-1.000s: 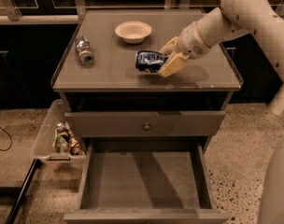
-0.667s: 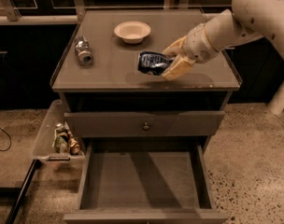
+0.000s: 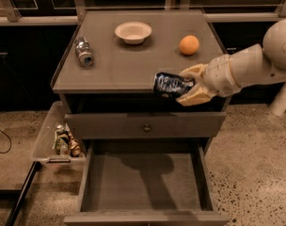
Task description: Place pepsi can into middle drawer
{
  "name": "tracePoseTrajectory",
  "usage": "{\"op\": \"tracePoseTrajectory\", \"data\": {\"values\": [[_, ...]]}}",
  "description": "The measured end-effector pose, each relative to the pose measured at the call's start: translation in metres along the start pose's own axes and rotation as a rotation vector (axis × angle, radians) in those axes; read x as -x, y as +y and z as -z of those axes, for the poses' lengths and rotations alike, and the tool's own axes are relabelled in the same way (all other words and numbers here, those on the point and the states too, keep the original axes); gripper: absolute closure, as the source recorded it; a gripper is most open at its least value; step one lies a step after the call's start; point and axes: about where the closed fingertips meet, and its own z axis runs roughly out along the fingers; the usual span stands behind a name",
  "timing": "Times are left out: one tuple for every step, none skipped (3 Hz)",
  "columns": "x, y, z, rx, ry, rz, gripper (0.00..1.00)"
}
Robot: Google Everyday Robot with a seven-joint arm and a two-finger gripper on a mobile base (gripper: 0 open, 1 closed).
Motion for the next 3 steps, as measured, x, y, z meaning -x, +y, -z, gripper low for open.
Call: {"op": "tracePoseTrajectory", "data": {"values": [[-0.059,0.067,-0.008,-0.023,0.021,-0.058,1.0],[-0.06,0.067,-0.01,-0.023,0.022,-0.06,1.0],[-0.098,0.086,-0.045,-0.003,0.034,-0.125,1.0]]}}
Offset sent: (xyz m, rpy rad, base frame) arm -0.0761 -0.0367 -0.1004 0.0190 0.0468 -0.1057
